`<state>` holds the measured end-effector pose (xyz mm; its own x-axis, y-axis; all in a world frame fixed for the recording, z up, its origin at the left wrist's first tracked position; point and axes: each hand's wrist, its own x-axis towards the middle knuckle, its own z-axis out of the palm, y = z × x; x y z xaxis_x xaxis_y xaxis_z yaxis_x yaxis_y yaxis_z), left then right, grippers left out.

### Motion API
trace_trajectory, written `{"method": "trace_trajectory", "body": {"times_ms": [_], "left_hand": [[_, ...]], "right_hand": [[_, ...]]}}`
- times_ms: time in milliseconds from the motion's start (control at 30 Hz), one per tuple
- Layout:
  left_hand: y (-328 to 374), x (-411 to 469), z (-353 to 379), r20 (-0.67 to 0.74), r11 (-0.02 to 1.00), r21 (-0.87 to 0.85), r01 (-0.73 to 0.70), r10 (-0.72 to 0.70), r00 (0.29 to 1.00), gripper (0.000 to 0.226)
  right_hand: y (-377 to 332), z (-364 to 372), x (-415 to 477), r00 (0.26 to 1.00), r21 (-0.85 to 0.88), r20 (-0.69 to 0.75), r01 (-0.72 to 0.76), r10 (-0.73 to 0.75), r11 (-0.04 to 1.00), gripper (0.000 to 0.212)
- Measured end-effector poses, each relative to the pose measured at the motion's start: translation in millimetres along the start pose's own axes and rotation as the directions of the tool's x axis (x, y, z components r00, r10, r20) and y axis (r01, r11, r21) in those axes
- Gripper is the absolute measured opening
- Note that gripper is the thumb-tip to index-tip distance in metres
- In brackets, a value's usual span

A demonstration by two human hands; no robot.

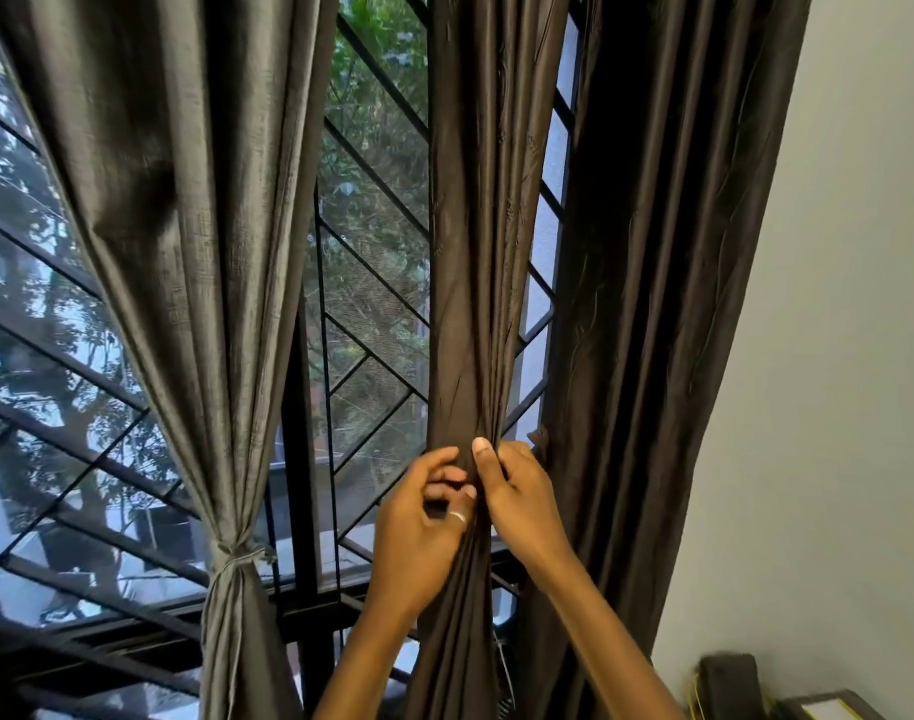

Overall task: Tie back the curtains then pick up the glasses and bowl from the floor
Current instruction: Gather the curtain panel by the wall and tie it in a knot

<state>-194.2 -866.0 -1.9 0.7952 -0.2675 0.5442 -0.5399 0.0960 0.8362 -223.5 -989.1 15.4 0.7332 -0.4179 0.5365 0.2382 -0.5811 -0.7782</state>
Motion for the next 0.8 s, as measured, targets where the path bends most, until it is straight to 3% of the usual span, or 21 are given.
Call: {"method": "trace_trajectory", "body": {"times_ms": [100,167,267,367,433,633,800], "left_hand": [[0.2,9.8,-9.5,-0.188,0.996,0.087,0.036,-0.019,0.982,0.041],[-3.2,19.5,-14.4,-0.104,0.985,0.16,0.057,-0.04,0.994,0.053],[-7.5,24.6,-14.4,0.078,0.967,0.252,0.038,-0.059,0.995,0.042],[-8.6,21.9,-10.4,0.086,0.974,0.225,0.006,-0.026,0.996,0.032],[-10.1,22.3,-10.1,0.089,0.982,0.186,0.026,-0.043,0.995,0.03],[-0.3,25.5,-13.1,0.26,0.982,0.029,0.187,-0.188,0.947,0.022],[15.1,35.1,-17.9,0.271,0.949,-0.09,0.302,-0.268,0.924,0.024]], "right_hand": [[2.7,-0.9,1.2,1.0,0.003,0.014,0.006,-0.006,1.0,0.045],[4.5,-2.8,1.2,0.999,0.022,0.038,0.011,-0.011,1.0,0.045],[5.8,-2.8,1.1,0.997,0.0,0.06,0.041,-0.041,0.999,0.041],[10.4,-2.6,4.0,0.992,-0.205,0.003,0.127,-0.129,0.971,0.035],[9.5,-5.1,3.9,0.99,-0.227,-0.004,0.135,-0.139,0.964,0.035],[10.0,-14.8,-3.7,0.994,0.037,0.091,0.051,-0.054,0.998,0.038],[12.6,-20.5,-5.3,0.979,0.224,0.202,-0.048,0.002,0.973,0.031]]}}
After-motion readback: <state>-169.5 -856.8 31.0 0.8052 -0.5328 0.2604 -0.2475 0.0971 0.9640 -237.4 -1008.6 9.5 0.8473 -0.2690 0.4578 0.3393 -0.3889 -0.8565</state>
